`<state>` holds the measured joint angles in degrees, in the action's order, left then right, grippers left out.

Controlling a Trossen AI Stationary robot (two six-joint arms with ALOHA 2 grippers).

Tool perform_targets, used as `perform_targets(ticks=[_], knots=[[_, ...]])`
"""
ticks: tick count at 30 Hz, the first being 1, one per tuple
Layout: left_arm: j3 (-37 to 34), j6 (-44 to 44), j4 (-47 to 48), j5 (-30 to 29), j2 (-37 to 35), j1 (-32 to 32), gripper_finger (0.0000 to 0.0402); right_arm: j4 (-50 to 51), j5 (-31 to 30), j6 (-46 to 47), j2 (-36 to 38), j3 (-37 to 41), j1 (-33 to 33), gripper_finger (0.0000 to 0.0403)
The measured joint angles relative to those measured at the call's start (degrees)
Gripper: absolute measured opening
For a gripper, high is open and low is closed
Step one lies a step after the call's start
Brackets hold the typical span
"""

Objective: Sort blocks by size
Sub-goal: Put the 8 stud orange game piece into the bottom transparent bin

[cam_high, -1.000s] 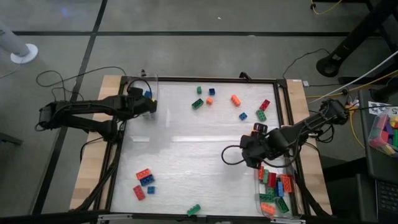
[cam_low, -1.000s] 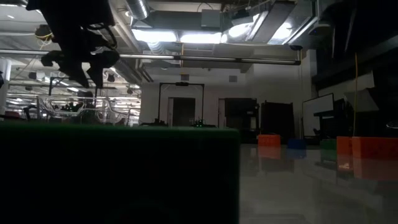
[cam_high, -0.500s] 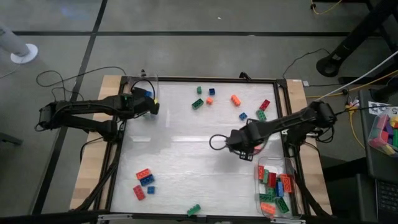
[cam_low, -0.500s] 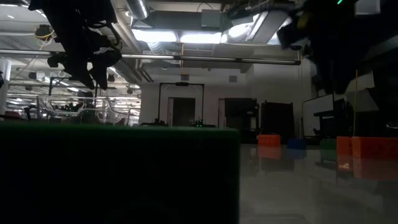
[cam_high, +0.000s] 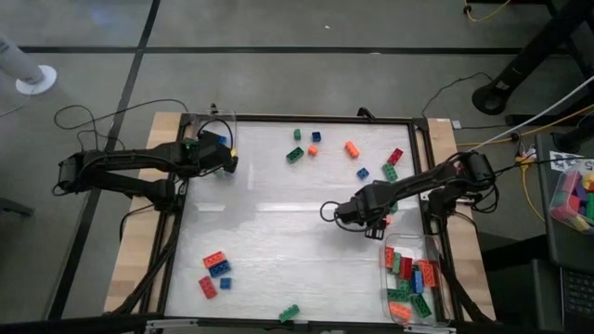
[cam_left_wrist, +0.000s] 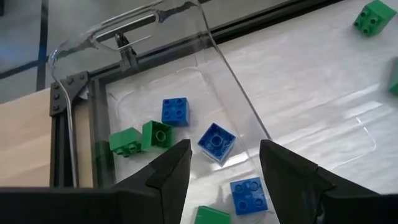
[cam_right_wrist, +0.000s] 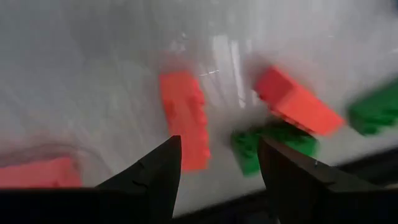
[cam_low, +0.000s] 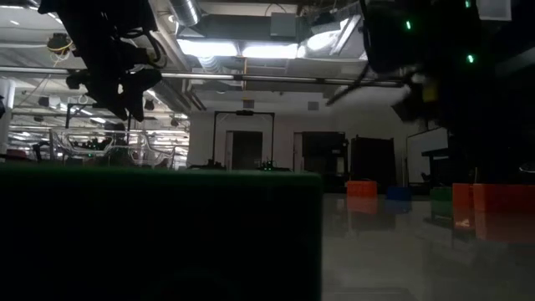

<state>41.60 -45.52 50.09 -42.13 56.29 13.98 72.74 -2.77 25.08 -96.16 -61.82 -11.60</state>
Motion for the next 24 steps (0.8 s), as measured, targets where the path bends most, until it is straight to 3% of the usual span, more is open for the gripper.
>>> perform_targets(ticks=[5,14,17,22,24], knots=[[0.0,1.0,0.0,0.0,0.0,0.0,0.018,-8.0,3.4,-1.4,0.0,5.8,0.1,0.0211],[0.0,0.8,0.0,0.0,0.0,0.0,0.018,-11.4,1.6,-1.6,0.0,9.7,0.1,0.0206],[0.0,0.9,0.0,0.0,0.0,0.0,0.018,-13.8,3.4,-2.4,0.0,10.5,0.1,0.018],[0.0,1.0,0.0,0.0,0.0,0.0,0.018,-14.1,3.9,-3.2,0.0,9.8,0.1,0.0095],[0.0,0.9,0.0,0.0,0.0,0.0,0.018,-12.9,3.9,-4.2,0.0,8.5,0.0,0.0089]])
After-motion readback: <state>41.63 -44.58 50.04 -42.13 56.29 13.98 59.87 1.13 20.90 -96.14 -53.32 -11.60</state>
